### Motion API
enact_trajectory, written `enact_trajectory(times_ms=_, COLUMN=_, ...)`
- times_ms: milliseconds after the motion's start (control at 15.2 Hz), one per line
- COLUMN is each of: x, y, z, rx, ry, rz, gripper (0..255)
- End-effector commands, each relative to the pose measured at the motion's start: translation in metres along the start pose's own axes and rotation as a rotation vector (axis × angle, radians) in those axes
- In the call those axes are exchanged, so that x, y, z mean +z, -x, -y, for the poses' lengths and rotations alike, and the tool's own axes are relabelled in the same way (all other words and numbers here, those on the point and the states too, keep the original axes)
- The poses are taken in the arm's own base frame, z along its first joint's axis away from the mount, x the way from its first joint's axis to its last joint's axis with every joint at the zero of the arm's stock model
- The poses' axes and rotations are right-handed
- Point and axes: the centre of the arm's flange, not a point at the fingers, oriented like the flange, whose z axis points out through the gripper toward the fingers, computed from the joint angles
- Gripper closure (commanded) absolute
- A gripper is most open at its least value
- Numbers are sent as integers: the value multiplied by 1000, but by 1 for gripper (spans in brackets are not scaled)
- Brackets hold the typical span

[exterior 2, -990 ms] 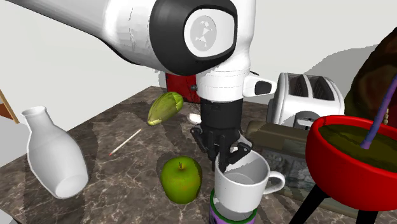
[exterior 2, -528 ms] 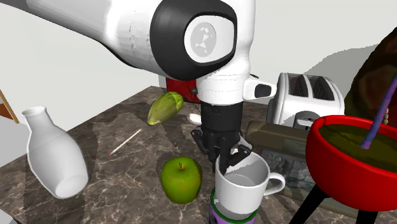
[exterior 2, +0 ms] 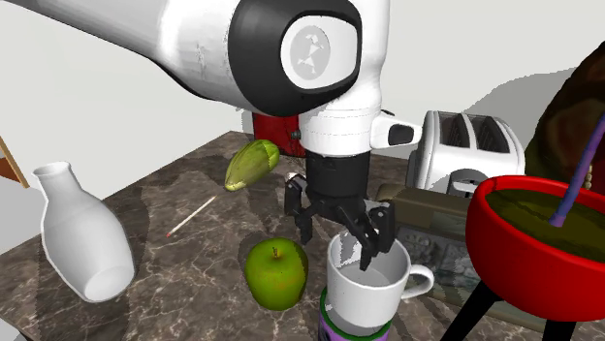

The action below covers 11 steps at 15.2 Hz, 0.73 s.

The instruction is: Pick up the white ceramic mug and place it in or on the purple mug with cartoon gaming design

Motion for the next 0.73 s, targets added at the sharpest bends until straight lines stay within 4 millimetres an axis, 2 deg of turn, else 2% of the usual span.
enact_trajectory(times_ms=0, x=-20, y=1, z=0, rx=0, ry=0, rz=0, gripper=0)
enact_trajectory(times_ms=132, x=-44, y=1, z=0, rx=0, ry=0, rz=0, gripper=0)
enact_trajectory(times_ms=660, x=-44, y=1, z=0, rx=0, ry=0, rz=0, gripper=0)
